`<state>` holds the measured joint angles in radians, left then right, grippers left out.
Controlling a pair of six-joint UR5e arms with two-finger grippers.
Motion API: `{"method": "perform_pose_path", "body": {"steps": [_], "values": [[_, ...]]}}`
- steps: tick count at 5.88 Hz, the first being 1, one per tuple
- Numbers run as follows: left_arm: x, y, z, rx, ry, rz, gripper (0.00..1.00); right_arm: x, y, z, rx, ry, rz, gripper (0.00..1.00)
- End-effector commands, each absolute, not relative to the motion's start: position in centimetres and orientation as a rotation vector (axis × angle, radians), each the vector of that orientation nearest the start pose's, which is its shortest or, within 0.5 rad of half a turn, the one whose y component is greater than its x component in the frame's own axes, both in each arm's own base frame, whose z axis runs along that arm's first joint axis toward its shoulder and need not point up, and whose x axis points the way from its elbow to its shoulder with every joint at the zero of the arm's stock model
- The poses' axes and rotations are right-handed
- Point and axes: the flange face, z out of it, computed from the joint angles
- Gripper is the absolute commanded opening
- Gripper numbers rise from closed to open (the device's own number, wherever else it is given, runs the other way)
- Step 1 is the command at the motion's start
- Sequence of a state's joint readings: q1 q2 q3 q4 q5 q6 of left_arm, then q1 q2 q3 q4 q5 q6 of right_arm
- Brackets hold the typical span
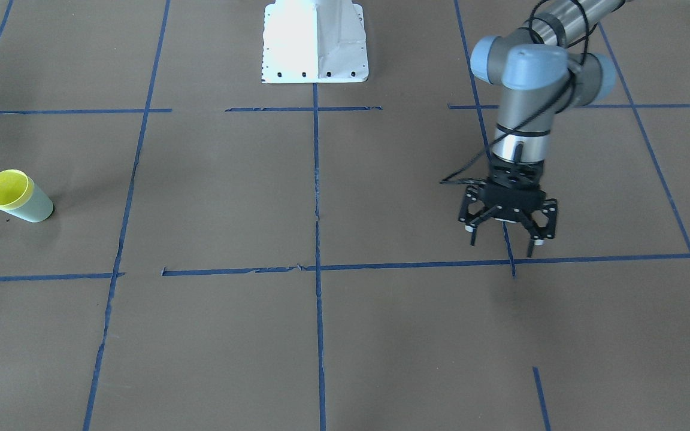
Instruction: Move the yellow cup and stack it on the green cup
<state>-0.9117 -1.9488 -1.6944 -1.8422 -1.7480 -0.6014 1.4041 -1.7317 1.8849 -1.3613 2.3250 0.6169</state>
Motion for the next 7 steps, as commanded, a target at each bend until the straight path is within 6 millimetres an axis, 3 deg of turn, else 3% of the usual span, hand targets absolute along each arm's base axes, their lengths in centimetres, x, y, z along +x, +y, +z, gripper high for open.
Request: {"method": "perform_pose_path", "body": {"steps": [1, 2, 4, 6, 7], "values": [[21.8, -60.4, 40.2, 0.384, 0.539, 0.160, 0.99, -0.4, -44.7, 56.3, 0.059, -0.809, 0.227, 1.00], [15.9, -60.8, 42.3, 0.312, 0.597, 0.233, 0.99, 0.1, -44.6, 57.7, 0.080, -0.797, 0.146, 1.00], [2.1, -57.9, 49.4, 0.226, 0.781, 0.270, 1.00, 1.4, -44.7, 58.5, 0.096, -0.797, 0.128, 1.00], [-4.0, -52.8, 55.3, 0.157, 0.868, 0.159, 1.00, 2.3, -44.9, 58.7, 0.080, -0.779, 0.050, 1.00], [-5.7, -51.8, 57.4, 0.127, 0.863, 0.107, 1.00, 2.6, -44.9, 58.6, 0.058, -0.796, 0.007, 1.00]]}}
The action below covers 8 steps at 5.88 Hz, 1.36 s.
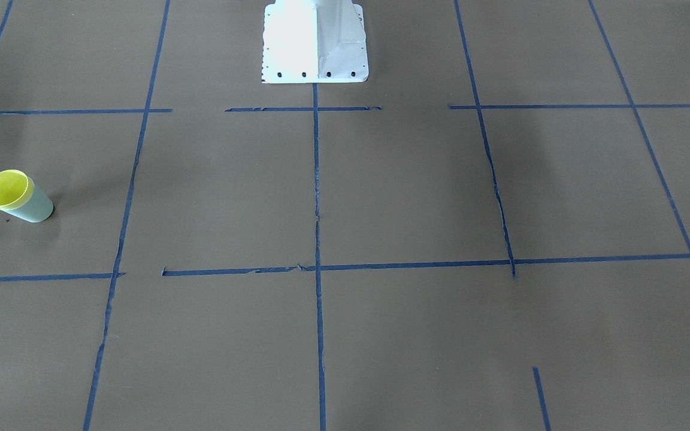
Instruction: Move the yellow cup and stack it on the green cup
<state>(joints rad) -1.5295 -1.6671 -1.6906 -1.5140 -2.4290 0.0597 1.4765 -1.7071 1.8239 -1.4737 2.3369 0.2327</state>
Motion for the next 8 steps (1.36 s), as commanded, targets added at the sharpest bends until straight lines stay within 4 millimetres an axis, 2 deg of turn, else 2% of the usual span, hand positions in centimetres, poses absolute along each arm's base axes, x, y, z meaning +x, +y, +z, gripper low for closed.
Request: {"method": "perform_pose_path", "body": {"steps": [1, 2, 3, 4, 5, 8], "values": [[-5.3, -51.0, 57.6, 0.052, 0.855, 0.086, 1.00, 2.6, -45.6, 57.8, 0.057, -0.803, -0.013, 1.00], [-5.2, -50.9, 58.1, 0.042, 0.846, 0.103, 1.00, 2.5, -45.5, 58.5, 0.057, -0.801, -0.048, 1.00], [-5.5, -50.9, 59.8, 0.042, 0.794, 0.160, 1.00, 2.2, -45.7, 58.3, 0.033, -0.803, -0.044, 1.00], [-5.5, -50.8, 59.9, 0.039, 0.790, 0.161, 1.00, 2.3, -46.0, 57.8, 0.031, -0.803, -0.042, 1.00], [-5.5, -49.5, 61.1, 0.013, 0.792, 0.146, 1.00, 2.2, -46.1, 57.9, 0.028, -0.798, -0.042, 1.00], [-5.9, -48.7, 61.5, -0.062, 0.800, 0.097, 1.00, 2.2, -46.0, 57.7, 0.032, -0.803, -0.044, 1.00]]}}
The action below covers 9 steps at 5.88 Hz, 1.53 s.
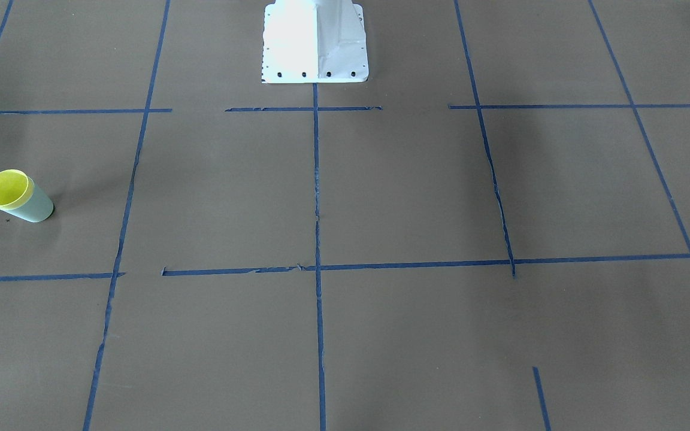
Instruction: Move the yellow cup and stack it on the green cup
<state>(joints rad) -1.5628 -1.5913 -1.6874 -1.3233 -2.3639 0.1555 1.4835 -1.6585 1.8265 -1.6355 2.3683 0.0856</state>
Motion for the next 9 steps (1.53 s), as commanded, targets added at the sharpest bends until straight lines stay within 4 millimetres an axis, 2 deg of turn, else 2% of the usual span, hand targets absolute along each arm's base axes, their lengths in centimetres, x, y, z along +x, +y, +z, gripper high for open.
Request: {"method": "perform_pose_path", "body": {"steps": [1, 2, 4, 6, 9], "values": [[-5.9, -48.8, 61.4, -0.055, 0.797, 0.100, 1.00, 2.2, -45.9, 57.9, 0.028, -0.804, -0.043, 1.00], [-5.9, -48.2, 63.0, -0.087, 0.798, 0.084, 1.00, 2.1, -45.9, 58.2, 0.025, -0.802, -0.044, 1.00], [-6.1, -47.9, 59.9, -0.003, 0.800, 0.116, 1.00, 2.1, -46.1, 58.2, 0.027, -0.801, -0.045, 1.00], [-6.1, -46.4, 59.9, -0.005, 0.797, 0.116, 1.00, 2.1, -45.6, 59.6, 0.006, -0.795, -0.036, 1.00], [-6.0, -46.2, 59.2, 0.007, 0.798, 0.124, 1.00, 1.9, -45.7, 59.6, 0.010, -0.792, -0.040, 1.00]]}}
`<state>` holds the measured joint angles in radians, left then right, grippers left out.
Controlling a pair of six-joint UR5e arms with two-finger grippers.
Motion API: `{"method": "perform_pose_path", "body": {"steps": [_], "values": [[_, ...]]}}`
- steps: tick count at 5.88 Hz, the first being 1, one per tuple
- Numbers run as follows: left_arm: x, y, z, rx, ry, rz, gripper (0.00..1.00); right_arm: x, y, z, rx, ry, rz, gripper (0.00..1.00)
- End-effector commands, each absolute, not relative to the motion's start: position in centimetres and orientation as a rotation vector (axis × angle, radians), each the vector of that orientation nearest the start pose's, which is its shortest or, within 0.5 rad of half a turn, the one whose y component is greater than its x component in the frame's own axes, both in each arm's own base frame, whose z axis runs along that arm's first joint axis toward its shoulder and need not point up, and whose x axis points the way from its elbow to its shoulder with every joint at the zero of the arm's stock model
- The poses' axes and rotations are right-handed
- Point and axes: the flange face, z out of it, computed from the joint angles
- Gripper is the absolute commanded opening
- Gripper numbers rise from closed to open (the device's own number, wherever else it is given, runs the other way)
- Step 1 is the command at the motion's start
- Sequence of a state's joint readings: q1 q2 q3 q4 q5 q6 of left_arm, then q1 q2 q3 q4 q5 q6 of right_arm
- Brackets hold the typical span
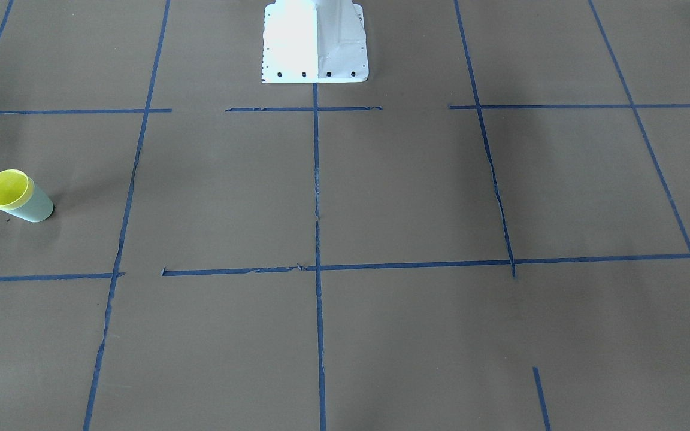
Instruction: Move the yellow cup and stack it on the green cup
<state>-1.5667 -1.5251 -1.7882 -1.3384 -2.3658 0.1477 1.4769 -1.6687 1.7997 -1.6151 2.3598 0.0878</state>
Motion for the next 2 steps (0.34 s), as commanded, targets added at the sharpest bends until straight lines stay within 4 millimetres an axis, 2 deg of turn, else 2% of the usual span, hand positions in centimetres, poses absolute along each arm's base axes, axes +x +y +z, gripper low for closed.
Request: {"method": "perform_pose_path", "body": {"steps": [1, 2], "values": [[-5.9, -45.9, 58.8, 0.013, 0.799, 0.130, 1.00, 1.7, -45.7, 59.5, 0.011, -0.793, -0.046, 1.00], [-5.6, -45.8, 57.4, 0.036, 0.798, 0.146, 1.00, 1.4, -45.7, 59.5, 0.006, -0.794, -0.048, 1.00]]}}
